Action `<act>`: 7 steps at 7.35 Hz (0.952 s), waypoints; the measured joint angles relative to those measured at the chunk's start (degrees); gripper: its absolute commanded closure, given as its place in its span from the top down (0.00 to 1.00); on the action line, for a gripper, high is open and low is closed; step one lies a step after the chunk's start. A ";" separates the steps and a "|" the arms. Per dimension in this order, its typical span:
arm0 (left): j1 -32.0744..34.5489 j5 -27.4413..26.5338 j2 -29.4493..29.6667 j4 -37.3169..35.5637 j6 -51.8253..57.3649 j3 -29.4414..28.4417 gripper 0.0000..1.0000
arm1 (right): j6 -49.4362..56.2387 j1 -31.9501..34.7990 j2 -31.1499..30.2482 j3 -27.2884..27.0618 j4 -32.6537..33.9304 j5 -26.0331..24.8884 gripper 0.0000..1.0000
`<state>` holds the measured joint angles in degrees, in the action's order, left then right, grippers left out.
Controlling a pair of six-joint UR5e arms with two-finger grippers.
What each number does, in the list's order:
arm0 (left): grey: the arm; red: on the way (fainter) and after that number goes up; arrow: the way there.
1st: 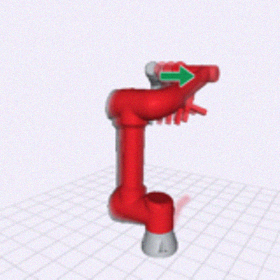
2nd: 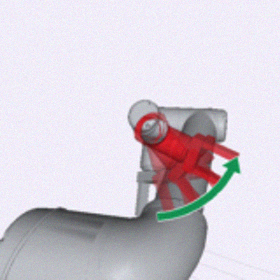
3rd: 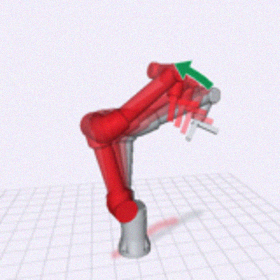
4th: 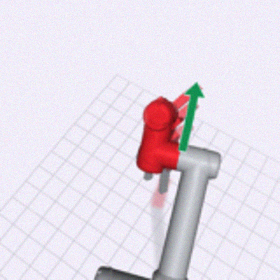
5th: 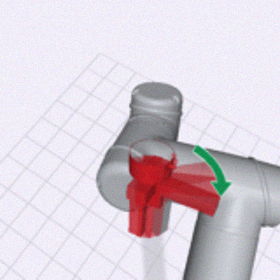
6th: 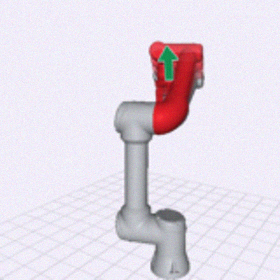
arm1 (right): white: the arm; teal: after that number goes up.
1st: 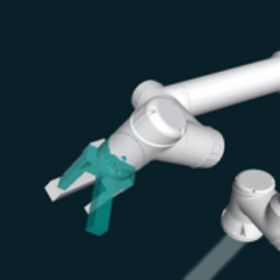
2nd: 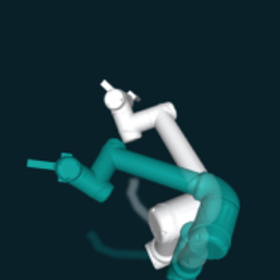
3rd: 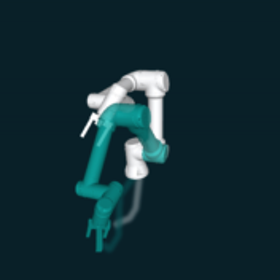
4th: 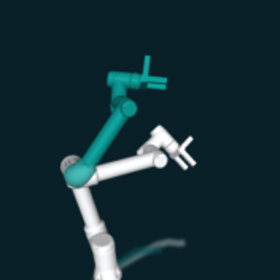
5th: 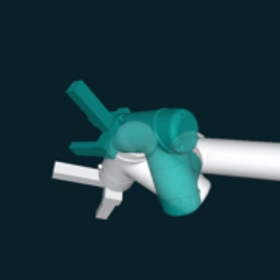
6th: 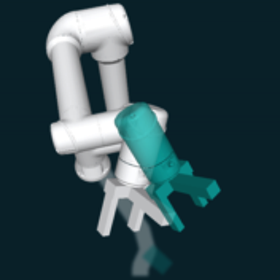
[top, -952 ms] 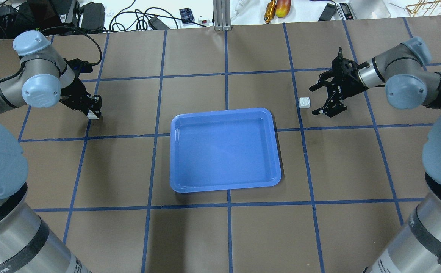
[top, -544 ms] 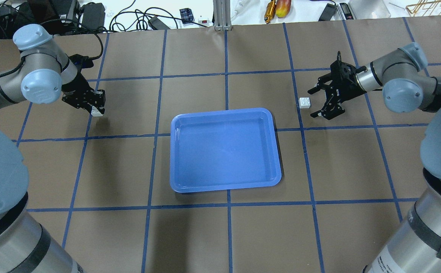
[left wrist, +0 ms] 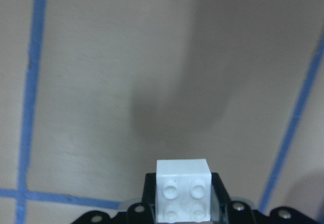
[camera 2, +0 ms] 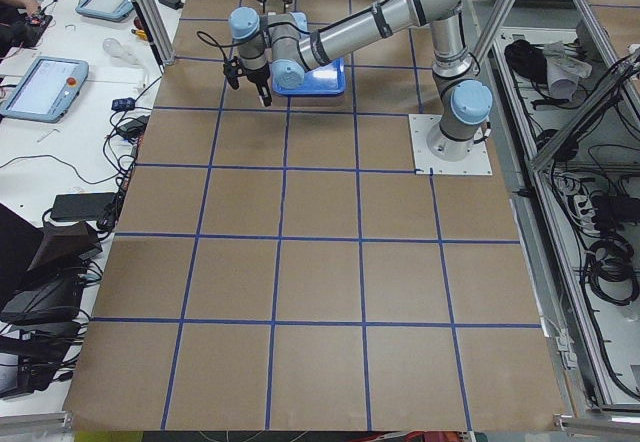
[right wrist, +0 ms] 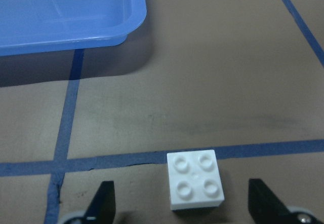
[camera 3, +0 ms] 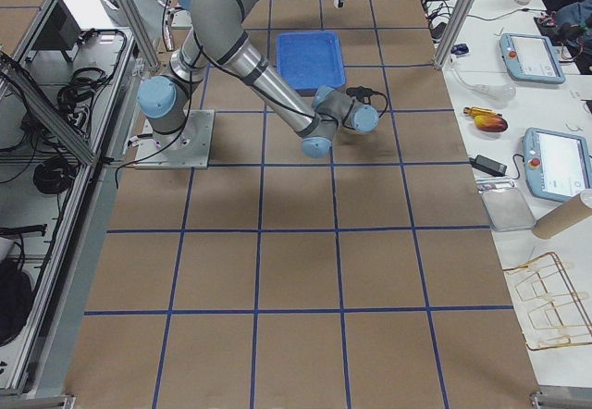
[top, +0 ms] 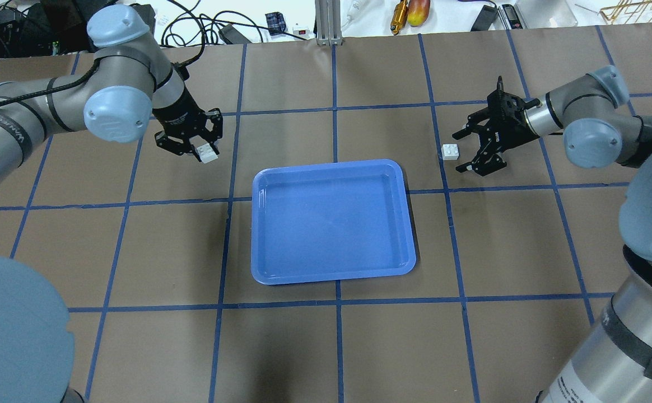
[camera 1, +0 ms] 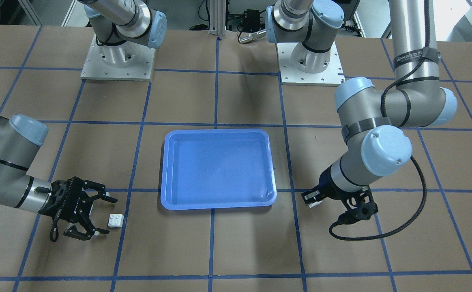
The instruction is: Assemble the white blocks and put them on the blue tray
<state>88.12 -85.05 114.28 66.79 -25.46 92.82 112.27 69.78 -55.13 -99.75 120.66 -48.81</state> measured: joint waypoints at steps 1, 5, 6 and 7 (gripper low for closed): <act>3.32 0.06 0.04 -0.17 -11.16 0.35 0.11 | 1.03 0.00 0.11 0.00 0.12 0.02 0.50; 12.90 3.97 1.35 -6.09 -53.03 4.64 0.00 | 2.76 0.31 -0.09 0.17 0.15 0.03 0.05; 15.02 4.61 1.66 -6.93 -60.71 5.02 0.00 | 2.63 0.34 -0.29 0.36 0.13 0.05 0.03; 16.75 4.81 1.82 -7.21 -67.19 5.23 0.00 | 2.44 0.45 -1.19 0.49 0.08 0.07 0.02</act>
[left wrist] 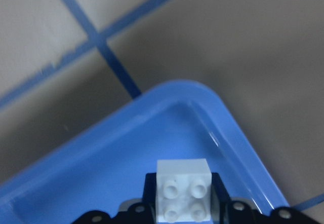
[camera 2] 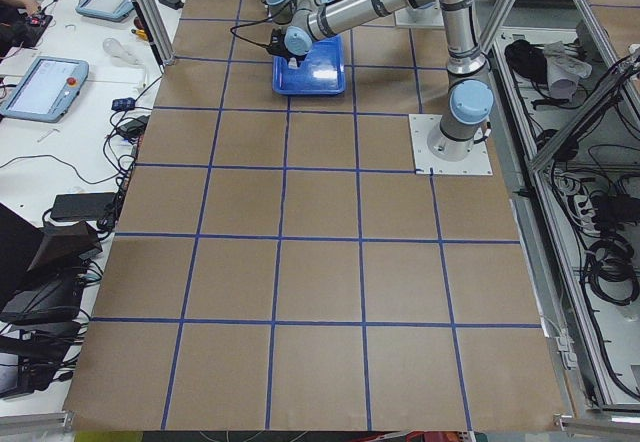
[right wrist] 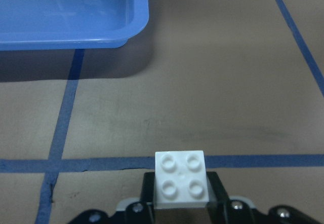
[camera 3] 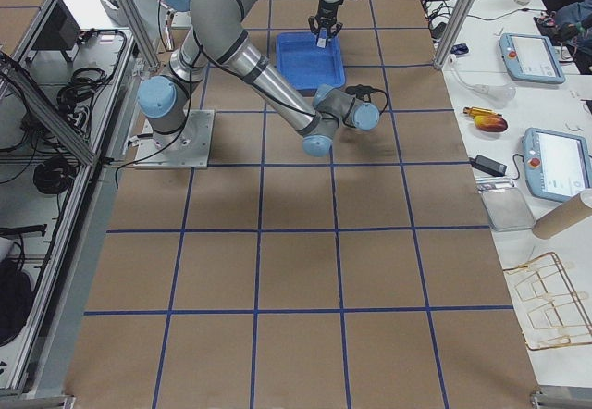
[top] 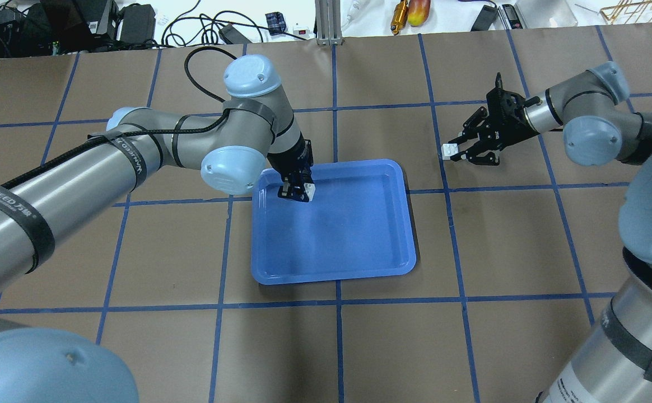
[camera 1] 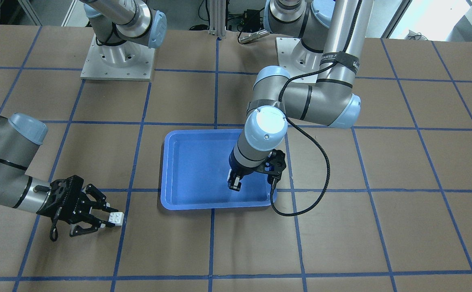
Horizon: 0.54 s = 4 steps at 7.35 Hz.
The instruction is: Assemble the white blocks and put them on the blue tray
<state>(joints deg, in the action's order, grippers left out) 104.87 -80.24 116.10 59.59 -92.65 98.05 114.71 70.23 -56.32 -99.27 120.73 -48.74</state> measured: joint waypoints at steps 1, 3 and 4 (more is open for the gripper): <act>1.47 -0.32 0.08 -0.06 -5.34 0.23 0.00 | -0.67 0.38 -1.85 -0.19 -0.31 -0.06 0.02; 3.30 -1.58 0.12 -1.99 -10.44 2.36 0.00 | -2.39 1.99 -8.03 -3.87 -2.40 -0.25 0.00; 3.76 -1.76 -0.07 -5.03 -11.13 4.62 0.00 | -3.23 2.74 -12.65 -8.14 -3.11 -0.25 0.00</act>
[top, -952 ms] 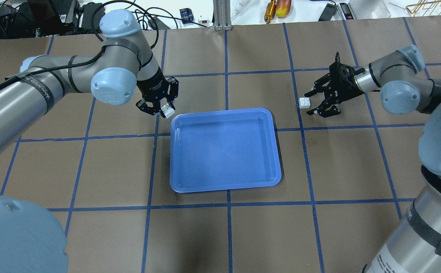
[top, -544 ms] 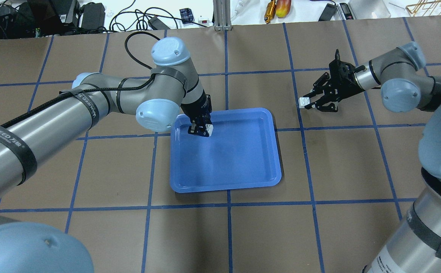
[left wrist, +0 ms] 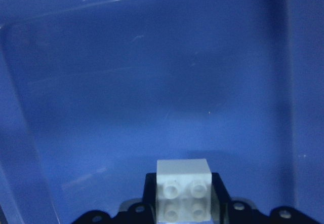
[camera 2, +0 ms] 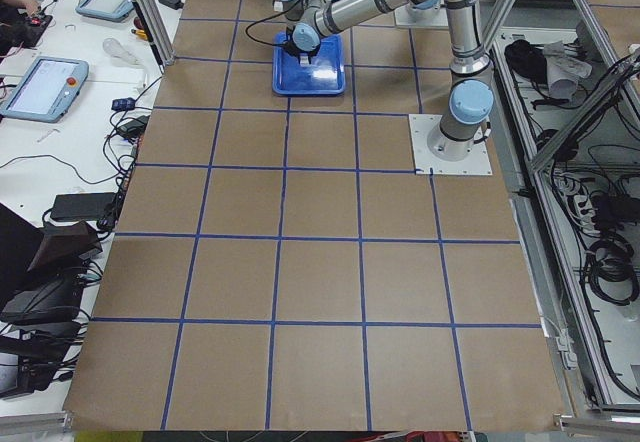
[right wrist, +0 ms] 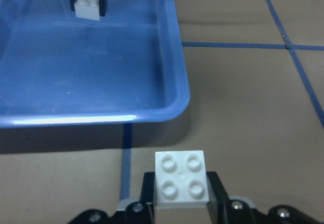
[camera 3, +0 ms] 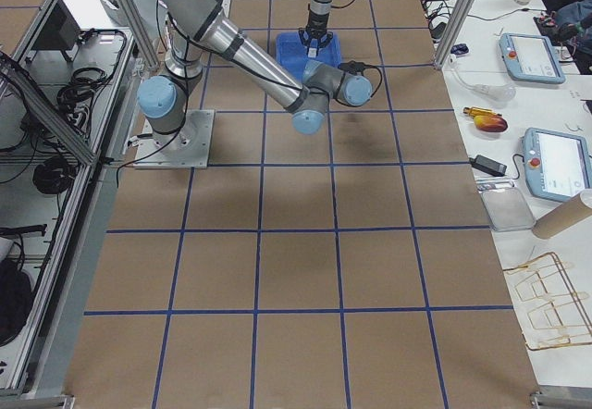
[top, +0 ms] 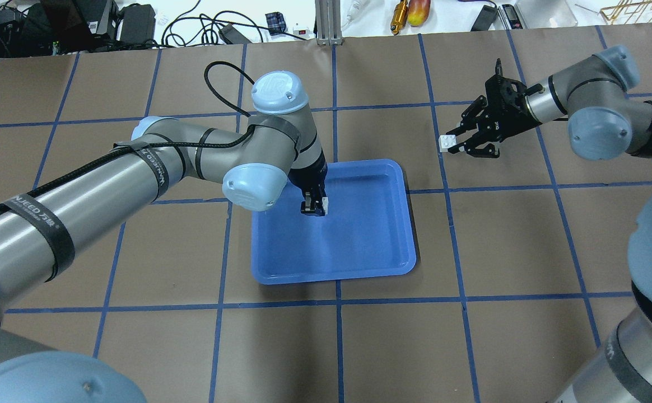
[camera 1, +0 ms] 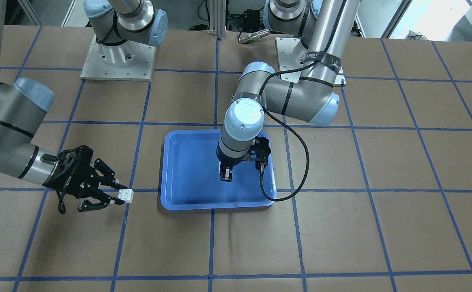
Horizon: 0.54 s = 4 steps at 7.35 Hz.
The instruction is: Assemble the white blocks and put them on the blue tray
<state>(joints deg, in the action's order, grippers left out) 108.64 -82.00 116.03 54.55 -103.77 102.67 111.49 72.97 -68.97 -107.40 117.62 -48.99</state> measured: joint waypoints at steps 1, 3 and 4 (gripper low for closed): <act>0.21 -0.06 -0.22 -3.13 -0.25 2.28 0.00 | -1.02 1.03 -4.35 -4.96 0.10 0.11 0.00; 0.40 -0.21 -0.58 -5.61 -0.37 4.24 0.32 | -3.99 4.83 -8.54 -12.58 4.30 -0.11 0.00; 0.44 -0.45 -0.59 -5.64 -0.23 4.50 0.68 | -7.76 7.30 -9.18 -14.79 7.68 -0.26 0.00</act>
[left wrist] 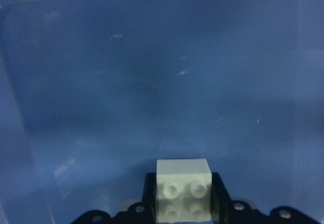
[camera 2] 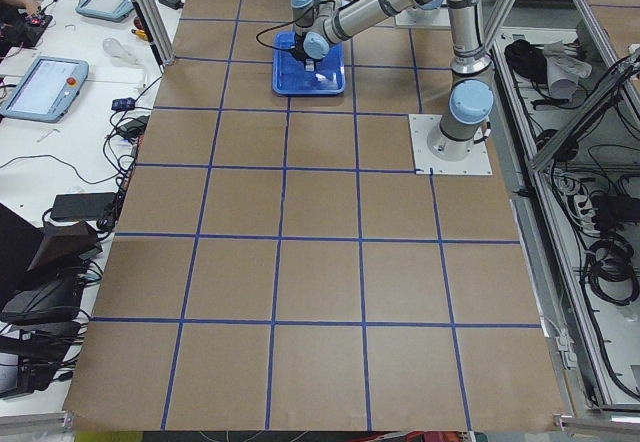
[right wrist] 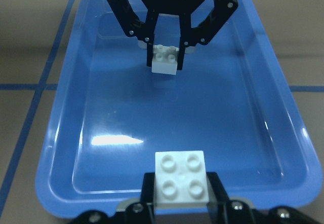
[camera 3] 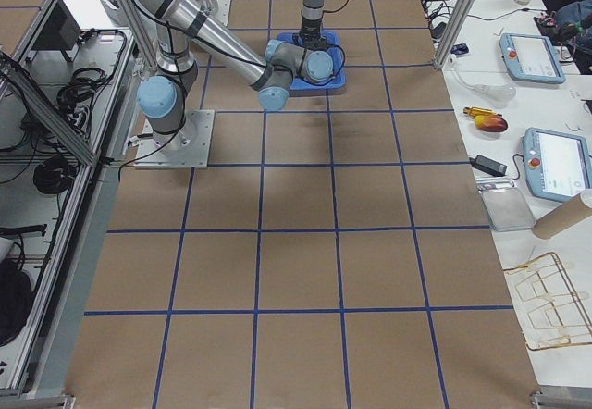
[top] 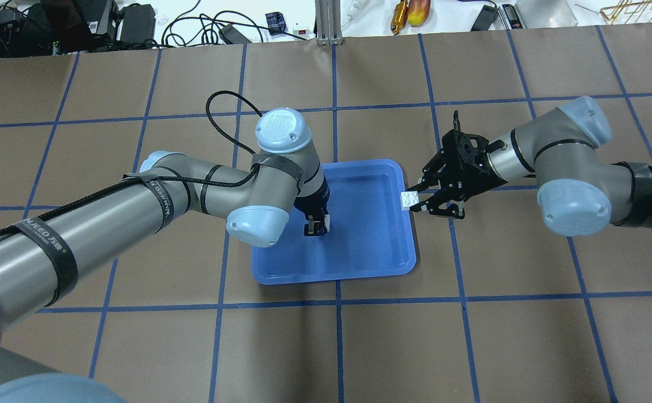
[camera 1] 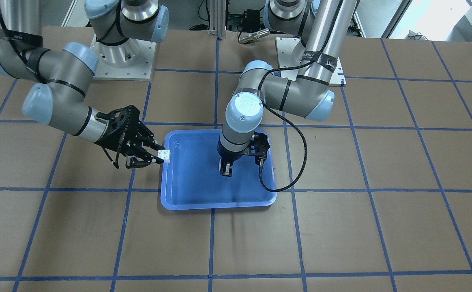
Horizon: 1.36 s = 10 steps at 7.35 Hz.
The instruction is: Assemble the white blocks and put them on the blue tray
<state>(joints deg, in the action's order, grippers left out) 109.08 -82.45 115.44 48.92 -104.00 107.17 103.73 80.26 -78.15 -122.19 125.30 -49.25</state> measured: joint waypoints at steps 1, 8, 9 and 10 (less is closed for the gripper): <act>0.03 -1.48 0.09 0.09 0.21 0.06 0.72 | -4.96 3.05 -0.16 -1.76 4.87 -0.09 0.00; -1.90 -4.36 -1.17 -0.24 2.45 -0.32 0.59 | -26.58 14.05 8.61 -4.24 32.21 -0.30 0.00; -3.84 -4.20 -1.45 -0.08 5.93 -0.46 0.47 | -27.08 14.18 9.94 -3.37 32.55 -0.26 0.00; -5.80 -4.08 -1.88 0.00 9.92 -0.56 0.36 | -27.58 14.37 11.19 -2.57 32.82 -0.25 0.00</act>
<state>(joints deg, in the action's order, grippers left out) 103.27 -86.53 113.56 48.91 -94.09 106.61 76.15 94.63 -66.97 -124.76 158.12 -49.49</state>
